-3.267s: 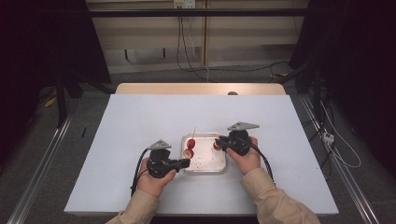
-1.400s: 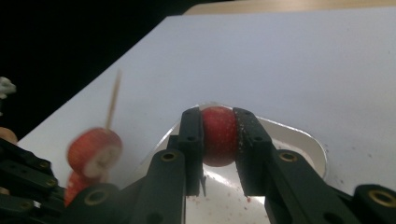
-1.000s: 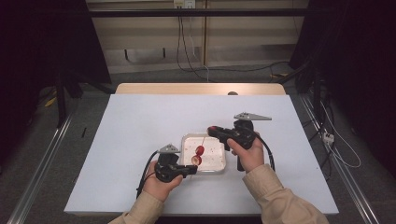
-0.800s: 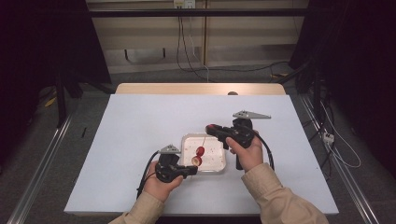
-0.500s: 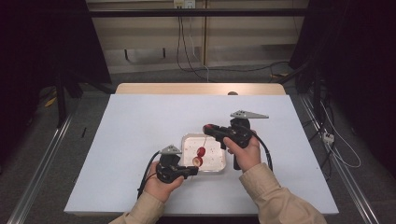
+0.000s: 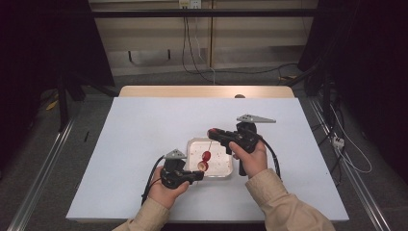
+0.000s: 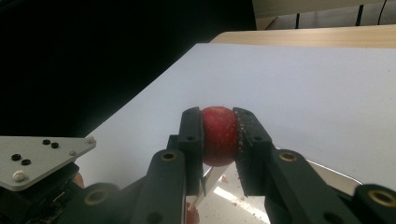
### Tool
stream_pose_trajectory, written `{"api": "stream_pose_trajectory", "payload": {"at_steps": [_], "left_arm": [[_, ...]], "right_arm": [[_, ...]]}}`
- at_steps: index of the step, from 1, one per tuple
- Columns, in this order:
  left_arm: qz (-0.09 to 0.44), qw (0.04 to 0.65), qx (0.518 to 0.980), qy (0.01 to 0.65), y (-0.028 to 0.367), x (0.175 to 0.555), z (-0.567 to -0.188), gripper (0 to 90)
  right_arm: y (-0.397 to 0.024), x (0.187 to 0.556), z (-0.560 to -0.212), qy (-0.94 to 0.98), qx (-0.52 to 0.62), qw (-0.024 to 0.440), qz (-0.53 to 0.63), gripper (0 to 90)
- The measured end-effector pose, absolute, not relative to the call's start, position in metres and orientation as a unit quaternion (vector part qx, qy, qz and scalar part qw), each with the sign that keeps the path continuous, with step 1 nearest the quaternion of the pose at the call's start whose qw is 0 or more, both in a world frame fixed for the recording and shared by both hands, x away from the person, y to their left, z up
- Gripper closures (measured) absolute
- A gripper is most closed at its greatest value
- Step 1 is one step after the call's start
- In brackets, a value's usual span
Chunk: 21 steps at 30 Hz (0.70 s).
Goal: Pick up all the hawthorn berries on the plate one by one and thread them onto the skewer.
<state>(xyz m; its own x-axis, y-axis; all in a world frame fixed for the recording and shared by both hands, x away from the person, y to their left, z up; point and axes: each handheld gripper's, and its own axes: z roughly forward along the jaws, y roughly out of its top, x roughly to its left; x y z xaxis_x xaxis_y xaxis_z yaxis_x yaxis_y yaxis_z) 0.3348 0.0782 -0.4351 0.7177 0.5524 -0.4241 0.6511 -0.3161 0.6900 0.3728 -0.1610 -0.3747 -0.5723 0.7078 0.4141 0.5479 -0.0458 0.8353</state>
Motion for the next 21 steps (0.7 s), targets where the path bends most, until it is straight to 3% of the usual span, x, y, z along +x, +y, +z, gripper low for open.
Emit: {"api": "stream_pose_trajectory", "payload": {"at_steps": [21], "left_arm": [[-0.055, 0.450, 0.811, 0.369, 0.0793, 0.3349, -0.4339, 89.4]], "right_arm": [[-0.1626, 0.3723, -0.3748, 0.685, 0.458, 0.070, 0.563, 74.5]]}}
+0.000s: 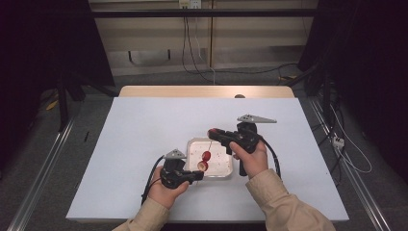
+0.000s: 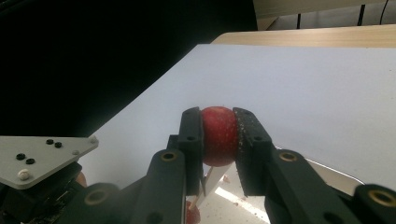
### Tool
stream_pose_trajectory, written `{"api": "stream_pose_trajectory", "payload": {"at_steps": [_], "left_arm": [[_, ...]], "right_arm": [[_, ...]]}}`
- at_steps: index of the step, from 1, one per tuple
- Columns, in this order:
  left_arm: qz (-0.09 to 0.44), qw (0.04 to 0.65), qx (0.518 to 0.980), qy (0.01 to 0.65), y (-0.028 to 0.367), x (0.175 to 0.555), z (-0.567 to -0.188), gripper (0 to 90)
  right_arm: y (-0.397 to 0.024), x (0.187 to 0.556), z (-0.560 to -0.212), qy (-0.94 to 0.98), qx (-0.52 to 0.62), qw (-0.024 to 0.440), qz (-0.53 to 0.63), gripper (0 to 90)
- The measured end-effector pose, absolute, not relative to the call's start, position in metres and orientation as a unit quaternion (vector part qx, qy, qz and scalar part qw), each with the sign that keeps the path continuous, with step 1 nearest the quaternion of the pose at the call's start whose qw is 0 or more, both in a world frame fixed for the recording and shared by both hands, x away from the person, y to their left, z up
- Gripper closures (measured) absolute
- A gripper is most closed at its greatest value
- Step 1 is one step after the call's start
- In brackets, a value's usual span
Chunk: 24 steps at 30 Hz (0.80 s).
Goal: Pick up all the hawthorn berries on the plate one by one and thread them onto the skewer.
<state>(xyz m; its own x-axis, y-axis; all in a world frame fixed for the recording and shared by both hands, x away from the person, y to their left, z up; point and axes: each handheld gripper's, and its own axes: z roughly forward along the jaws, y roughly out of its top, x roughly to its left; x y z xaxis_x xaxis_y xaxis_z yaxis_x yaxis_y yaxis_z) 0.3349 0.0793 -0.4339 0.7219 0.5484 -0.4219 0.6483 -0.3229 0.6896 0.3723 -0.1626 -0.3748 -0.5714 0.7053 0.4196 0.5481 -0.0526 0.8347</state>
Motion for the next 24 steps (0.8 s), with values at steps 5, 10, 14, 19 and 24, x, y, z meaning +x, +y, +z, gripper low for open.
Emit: {"api": "stream_pose_trajectory", "payload": {"at_steps": [5, 10, 14, 19, 24], "left_arm": [[-0.055, 0.450, 0.811, 0.369, 0.0793, 0.3350, -0.4341, 89.5], [-0.054, 0.452, 0.810, 0.370, 0.0801, 0.3354, -0.4340, 89.5], [-0.051, 0.454, 0.810, 0.368, 0.0779, 0.3339, -0.4333, 89.4], [-0.052, 0.454, 0.810, 0.368, 0.0780, 0.3340, -0.4340, 89.5], [-0.047, 0.457, 0.808, 0.369, 0.0782, 0.3340, -0.4338, 89.6]], "right_arm": [[-0.1631, 0.3732, -0.3752, 0.681, 0.461, 0.064, 0.565, 74.5], [-0.1648, 0.3740, -0.3752, 0.680, 0.465, 0.060, 0.564, 74.5], [-0.1650, 0.3741, -0.3753, 0.675, 0.467, 0.060, 0.567, 74.5], [-0.1637, 0.3740, -0.3756, 0.676, 0.468, 0.055, 0.567, 74.5], [-0.1642, 0.3746, -0.3766, 0.669, 0.471, 0.050, 0.573, 74.5]]}}
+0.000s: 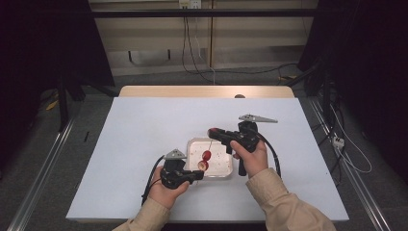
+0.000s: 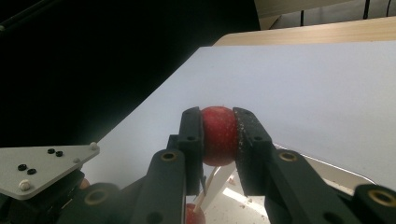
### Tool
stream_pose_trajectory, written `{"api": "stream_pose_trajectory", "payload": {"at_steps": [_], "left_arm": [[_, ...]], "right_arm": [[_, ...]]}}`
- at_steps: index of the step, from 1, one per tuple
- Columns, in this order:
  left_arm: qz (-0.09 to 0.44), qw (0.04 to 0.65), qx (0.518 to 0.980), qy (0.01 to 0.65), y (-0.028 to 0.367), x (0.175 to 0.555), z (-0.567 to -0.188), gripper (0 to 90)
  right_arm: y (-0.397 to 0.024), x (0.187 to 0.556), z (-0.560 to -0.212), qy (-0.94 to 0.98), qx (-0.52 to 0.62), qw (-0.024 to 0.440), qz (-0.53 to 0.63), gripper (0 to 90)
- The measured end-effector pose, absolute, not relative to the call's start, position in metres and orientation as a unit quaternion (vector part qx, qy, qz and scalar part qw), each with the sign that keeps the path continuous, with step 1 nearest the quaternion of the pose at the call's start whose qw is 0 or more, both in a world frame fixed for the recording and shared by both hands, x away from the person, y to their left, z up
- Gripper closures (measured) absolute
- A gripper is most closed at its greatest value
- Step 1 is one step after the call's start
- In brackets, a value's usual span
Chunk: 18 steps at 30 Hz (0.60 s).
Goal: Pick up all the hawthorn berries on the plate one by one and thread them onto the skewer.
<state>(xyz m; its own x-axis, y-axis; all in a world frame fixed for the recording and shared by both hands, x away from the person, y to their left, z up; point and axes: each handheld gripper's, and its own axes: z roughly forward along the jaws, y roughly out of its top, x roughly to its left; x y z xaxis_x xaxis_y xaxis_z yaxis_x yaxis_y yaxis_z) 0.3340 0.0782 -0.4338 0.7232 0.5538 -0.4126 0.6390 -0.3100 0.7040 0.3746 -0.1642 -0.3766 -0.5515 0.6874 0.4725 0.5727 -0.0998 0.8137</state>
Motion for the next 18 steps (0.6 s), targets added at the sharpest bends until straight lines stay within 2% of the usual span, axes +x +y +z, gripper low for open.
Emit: {"api": "stream_pose_trajectory", "payload": {"at_steps": [18], "left_arm": [[-0.047, 0.461, 0.807, 0.367, 0.0801, 0.3342, -0.4315, 89.5]], "right_arm": [[-0.1698, 0.3755, -0.3776, 0.657, 0.482, 0.042, 0.579, 74.5]]}}
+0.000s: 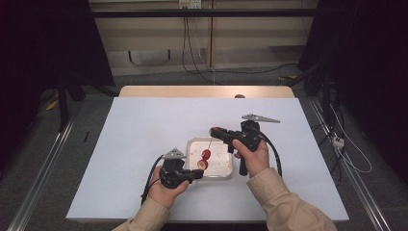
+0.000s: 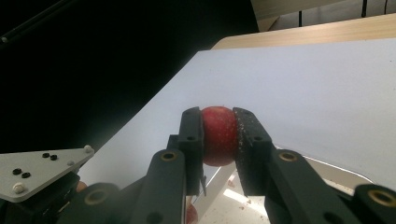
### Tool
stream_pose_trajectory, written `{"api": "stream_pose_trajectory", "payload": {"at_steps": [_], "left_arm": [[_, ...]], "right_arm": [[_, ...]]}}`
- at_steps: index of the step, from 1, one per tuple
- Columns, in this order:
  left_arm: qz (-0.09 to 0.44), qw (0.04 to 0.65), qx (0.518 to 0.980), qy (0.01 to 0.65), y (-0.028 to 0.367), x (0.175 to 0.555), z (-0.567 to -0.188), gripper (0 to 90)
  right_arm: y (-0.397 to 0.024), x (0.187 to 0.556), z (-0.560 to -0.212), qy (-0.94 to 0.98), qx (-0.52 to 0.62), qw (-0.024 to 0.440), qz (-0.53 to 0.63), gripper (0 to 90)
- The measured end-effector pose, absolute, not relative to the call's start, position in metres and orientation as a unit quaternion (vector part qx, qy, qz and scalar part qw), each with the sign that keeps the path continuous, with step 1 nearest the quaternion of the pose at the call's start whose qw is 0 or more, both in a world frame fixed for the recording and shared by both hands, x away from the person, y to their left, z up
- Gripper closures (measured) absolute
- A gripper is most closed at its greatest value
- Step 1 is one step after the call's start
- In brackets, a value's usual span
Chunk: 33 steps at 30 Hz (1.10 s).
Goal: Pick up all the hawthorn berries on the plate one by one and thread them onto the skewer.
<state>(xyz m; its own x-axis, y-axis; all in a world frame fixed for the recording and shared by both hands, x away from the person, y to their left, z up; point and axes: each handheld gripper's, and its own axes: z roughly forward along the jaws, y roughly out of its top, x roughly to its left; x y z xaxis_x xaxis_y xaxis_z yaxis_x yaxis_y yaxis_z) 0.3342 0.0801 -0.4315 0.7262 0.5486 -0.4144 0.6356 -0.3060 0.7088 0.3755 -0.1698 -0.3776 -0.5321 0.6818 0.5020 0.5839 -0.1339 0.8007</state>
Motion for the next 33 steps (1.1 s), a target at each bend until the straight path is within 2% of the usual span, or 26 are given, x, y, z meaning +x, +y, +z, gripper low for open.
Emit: {"api": "stream_pose_trajectory", "payload": {"at_steps": [33], "left_arm": [[-0.038, 0.468, 0.802, 0.369, 0.0807, 0.3341, -0.4296, 89.5]], "right_arm": [[-0.1625, 0.3738, -0.3830, 0.661, 0.479, 0.029, 0.577, 74.5]]}}
